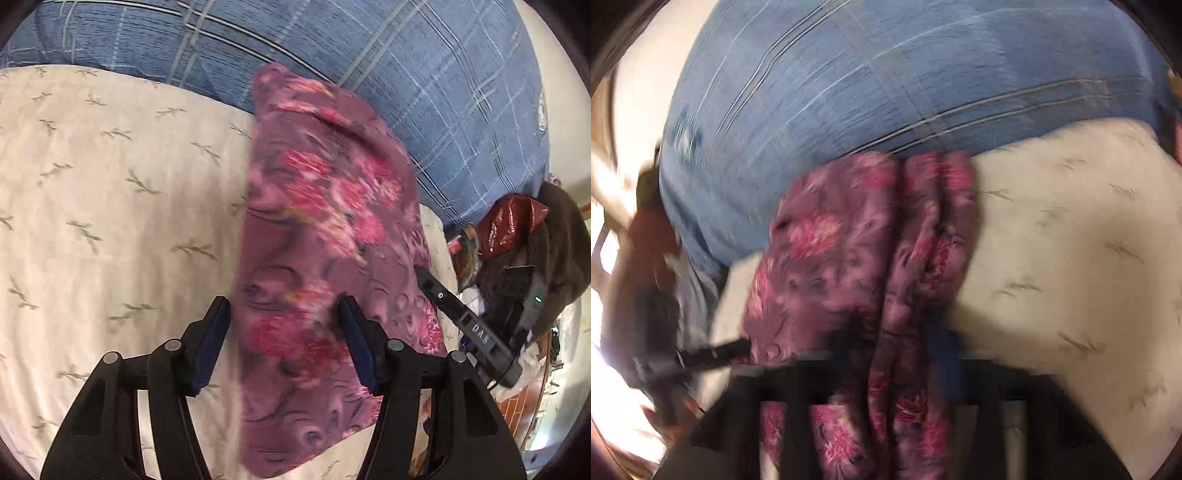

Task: Fold small clothes

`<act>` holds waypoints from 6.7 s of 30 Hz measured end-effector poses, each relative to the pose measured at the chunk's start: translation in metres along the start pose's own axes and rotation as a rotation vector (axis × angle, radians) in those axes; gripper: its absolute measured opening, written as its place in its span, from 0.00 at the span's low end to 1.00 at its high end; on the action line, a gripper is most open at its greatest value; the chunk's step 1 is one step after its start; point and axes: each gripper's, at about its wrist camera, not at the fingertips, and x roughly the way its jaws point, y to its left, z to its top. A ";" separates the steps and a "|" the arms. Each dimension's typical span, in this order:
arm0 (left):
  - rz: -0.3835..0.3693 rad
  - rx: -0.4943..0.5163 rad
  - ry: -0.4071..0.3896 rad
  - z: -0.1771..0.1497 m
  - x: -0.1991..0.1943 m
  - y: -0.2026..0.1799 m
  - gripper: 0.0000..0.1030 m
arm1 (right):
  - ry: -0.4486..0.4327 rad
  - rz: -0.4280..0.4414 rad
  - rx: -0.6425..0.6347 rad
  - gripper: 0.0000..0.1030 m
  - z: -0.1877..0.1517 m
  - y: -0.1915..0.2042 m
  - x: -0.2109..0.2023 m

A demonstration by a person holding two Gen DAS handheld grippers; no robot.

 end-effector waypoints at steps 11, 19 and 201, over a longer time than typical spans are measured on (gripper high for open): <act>0.267 0.169 -0.141 -0.016 -0.006 -0.052 0.59 | 0.014 -0.001 0.020 0.21 -0.006 -0.013 -0.017; 0.272 0.139 -0.131 -0.012 -0.006 -0.049 0.61 | -0.070 0.003 0.102 0.53 0.006 -0.028 -0.045; 0.449 0.545 -0.226 -0.274 -0.195 0.003 0.82 | 0.016 -0.423 -0.236 1.00 -0.230 0.171 -0.140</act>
